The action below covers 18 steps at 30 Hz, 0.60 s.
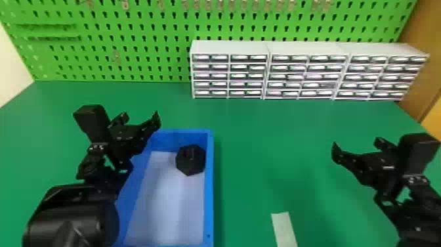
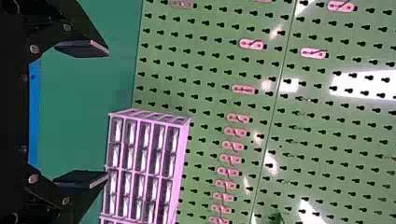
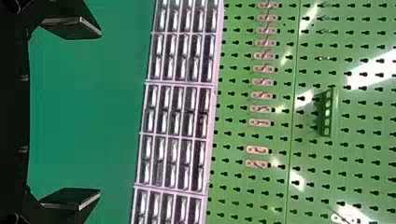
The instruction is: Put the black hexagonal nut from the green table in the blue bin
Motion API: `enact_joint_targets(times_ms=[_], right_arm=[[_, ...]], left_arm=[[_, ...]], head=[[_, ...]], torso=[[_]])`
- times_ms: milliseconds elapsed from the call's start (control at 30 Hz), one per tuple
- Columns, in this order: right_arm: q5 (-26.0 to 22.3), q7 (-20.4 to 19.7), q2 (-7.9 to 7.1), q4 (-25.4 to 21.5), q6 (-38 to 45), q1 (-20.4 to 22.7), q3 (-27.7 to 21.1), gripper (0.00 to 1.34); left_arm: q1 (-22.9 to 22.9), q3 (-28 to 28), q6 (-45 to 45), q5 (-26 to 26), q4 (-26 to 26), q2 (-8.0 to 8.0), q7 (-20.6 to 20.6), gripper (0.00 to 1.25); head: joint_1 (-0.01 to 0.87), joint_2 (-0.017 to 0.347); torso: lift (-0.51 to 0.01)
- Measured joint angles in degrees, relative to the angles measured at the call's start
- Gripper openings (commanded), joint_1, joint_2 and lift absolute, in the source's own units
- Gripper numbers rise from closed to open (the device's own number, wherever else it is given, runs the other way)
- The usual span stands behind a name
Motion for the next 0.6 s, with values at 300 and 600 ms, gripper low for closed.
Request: enact_joint_targets(times_ms=[300,600], right_arm=[[-0.1,0.0,-0.2,0.0,0.2,0.0,0.2,1.23],[-0.4,0.0,-0.44,0.0,0.4,0.0,0.7,1.23]], left_arm=[[0.0,0.1,-0.1,0.2,0.0,0.0,0.0,0.92],[0.0,-0.1,-0.3,0.2,0.0,0.0,0.0,0.92]], head=[[0.686,0.051],[0.686,0.051]], torso=[[-0.097],[-0.097]])
